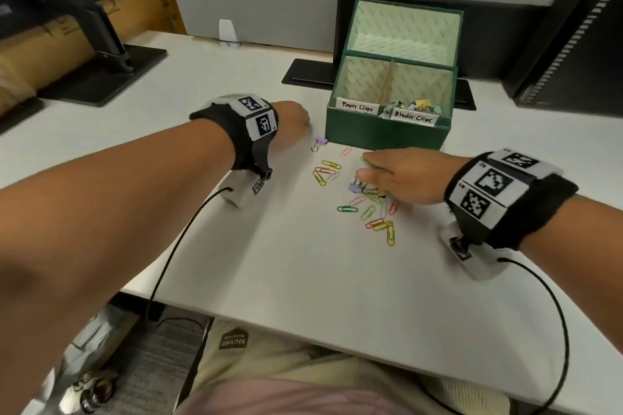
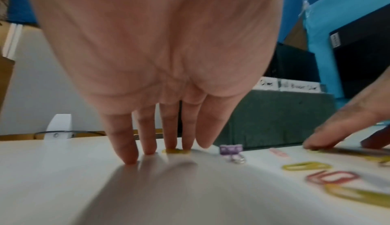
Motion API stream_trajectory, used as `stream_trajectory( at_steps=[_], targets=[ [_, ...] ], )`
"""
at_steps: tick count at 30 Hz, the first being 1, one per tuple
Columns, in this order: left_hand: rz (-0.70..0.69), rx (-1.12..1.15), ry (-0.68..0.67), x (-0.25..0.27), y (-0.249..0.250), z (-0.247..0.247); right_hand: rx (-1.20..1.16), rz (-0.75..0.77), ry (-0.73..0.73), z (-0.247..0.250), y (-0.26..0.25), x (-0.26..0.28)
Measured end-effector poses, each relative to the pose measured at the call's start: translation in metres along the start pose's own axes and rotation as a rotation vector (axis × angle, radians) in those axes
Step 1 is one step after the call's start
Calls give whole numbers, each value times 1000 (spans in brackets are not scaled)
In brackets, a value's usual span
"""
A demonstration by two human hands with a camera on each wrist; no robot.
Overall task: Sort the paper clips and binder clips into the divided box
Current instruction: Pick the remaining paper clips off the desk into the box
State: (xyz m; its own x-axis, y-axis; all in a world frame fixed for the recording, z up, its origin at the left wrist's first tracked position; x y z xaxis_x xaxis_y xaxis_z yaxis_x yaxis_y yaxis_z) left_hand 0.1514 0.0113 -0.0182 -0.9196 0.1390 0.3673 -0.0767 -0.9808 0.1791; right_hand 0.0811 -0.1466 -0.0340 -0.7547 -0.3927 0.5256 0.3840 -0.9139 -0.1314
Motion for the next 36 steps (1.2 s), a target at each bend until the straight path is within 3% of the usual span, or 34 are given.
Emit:
stream_trajectory(
  at_steps=[7, 12, 17, 21, 24, 27, 32, 36],
  targets=[
    [-233, -32, -86, 22, 34, -19, 17, 141, -71, -20, -2, 25],
    [-286, 10, -28, 28, 46, -12, -38, 85, 11, 2, 2, 21],
    [-386, -70, -138, 36, 73, -32, -1, 74, 54, 15, -8, -9],
    [-439, 79, -199, 45, 82, -32, 140, 63, 31, 18, -19, -18],
    [-429, 145, -164, 51, 73, -22, 201, 55, 52, 17, -19, -18],
    [-364, 71, -115, 50, 55, -17, 164, 75, 66, 14, -15, -9],
    [-263, -50, -228, 53, 36, -37, 63, 151, 34, 1, -10, 21],
    [-318, 15, -295, 59, 46, -47, -7, 95, 39, -4, 4, 37]
  ],
)
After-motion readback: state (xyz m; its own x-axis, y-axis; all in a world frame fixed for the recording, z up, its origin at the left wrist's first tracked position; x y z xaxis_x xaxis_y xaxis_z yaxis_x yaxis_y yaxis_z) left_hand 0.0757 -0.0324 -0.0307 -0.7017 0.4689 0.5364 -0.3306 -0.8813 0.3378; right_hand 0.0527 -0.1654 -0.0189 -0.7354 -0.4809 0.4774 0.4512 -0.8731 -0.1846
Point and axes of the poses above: each hand's wrist, its own x-axis away from the middle knuckle, its own z-axis out of the back of the hand, y = z × x, the point moved 10 cm from there along -x, towards the middle knuckle, and after that the axes turned 8 degrees about -y, right-handed, at the moved point
